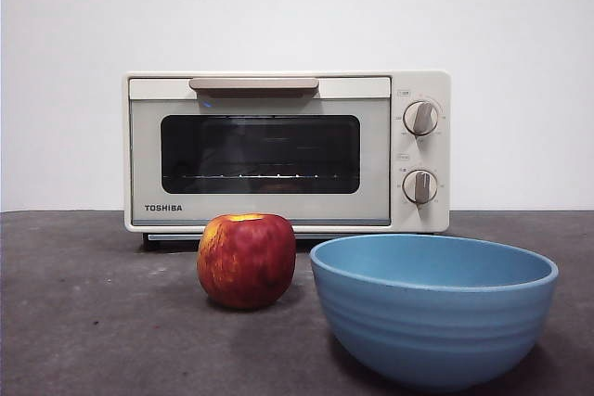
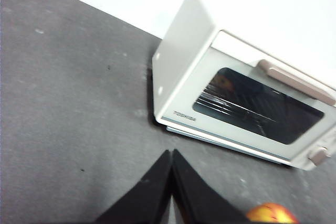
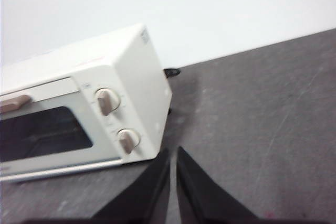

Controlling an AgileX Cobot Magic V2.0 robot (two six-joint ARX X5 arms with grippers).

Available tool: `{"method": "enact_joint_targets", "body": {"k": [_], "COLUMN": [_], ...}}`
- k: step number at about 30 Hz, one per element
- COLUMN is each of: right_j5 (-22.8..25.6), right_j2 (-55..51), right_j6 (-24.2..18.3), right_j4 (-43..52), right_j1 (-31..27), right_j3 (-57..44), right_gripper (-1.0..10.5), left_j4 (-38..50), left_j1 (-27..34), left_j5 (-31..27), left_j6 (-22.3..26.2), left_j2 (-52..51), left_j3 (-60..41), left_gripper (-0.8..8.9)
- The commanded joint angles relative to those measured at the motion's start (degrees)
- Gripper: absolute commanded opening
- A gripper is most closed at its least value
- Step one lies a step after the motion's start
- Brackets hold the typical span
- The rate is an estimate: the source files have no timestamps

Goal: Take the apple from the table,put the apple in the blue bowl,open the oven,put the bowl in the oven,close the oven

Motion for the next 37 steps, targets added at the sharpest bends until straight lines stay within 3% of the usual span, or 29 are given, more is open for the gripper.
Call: {"method": "enact_joint_targets", "body": {"k": [1, 8, 14, 20, 28, 30, 33, 37], "right_j5": [-3.45, -18.01, -25.29, -24.41, -22.18, -21.88, -19.87, -18.58], "right_j2": [4.37, 18.91, 29.29, 34.99, 37.2, 37.18, 37.16, 38.53], "right_j6": [-1.33, -10.73, -18.84, -23.41, -23.54, -23.37, -20.87, -20.02], "right_j4": [-1.97, -13.05, -24.79, -30.86, -29.14, -28.02, -26.93, -26.62], "right_j1": [0.13, 0.39, 4.39, 11.69, 17.25, 17.38, 17.38, 17.38], "right_j3": [5.25, 17.92, 26.29, 29.92, 29.92, 29.92, 29.92, 29.92], "right_gripper": [0.0, 0.0, 0.0, 0.0, 0.2, 1.6, 4.8, 5.4], "left_j4": [-2.62, -12.09, -22.18, -28.3, -28.28, -28.26, -28.28, -28.22], "left_j1": [0.0, -0.79, -5.62, -12.44, -15.23, -15.23, -15.23, -15.23], "left_j5": [2.69, 10.88, 14.32, 14.29, 14.27, 14.27, 14.27, 14.27], "left_j6": [2.38, 10.62, 16.85, 20.37, 20.52, 20.52, 20.55, 20.57], "left_j2": [4.52, 15.76, 22.86, 27.04, 27.69, 27.69, 27.69, 27.69], "left_j3": [5.2, 18.03, 25.29, 27.82, 27.82, 27.82, 27.82, 27.82], "left_gripper": [0.07, 0.07, 0.07, 0.07, 0.07, 0.07, 0.07, 0.07]}}
